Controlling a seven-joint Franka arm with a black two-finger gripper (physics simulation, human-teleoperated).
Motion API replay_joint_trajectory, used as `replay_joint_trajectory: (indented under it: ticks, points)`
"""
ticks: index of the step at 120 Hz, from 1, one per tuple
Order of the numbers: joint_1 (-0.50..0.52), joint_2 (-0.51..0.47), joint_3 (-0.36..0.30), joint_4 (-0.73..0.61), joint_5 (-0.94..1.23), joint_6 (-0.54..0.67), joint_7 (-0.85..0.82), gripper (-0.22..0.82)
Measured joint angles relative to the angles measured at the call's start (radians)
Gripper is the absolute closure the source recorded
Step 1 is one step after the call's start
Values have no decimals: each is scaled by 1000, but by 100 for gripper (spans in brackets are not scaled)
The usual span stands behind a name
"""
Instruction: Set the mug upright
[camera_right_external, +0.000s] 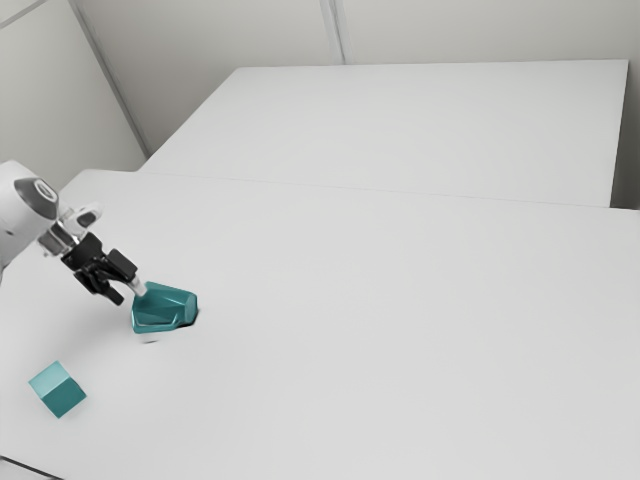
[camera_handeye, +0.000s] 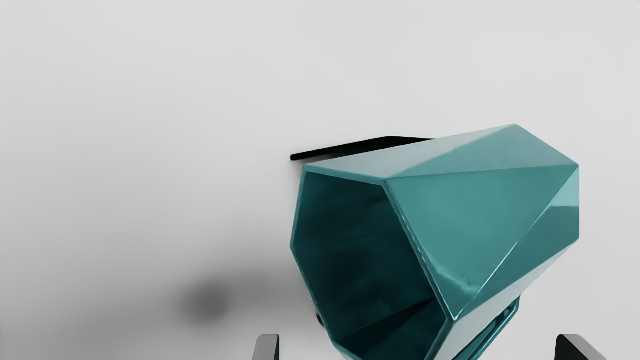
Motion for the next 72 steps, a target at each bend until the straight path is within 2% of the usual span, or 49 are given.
replay_joint_trajectory:
  ticks: [72]
  points:
    - [6, 45, 0, -39, -238, -41, 88, 0]
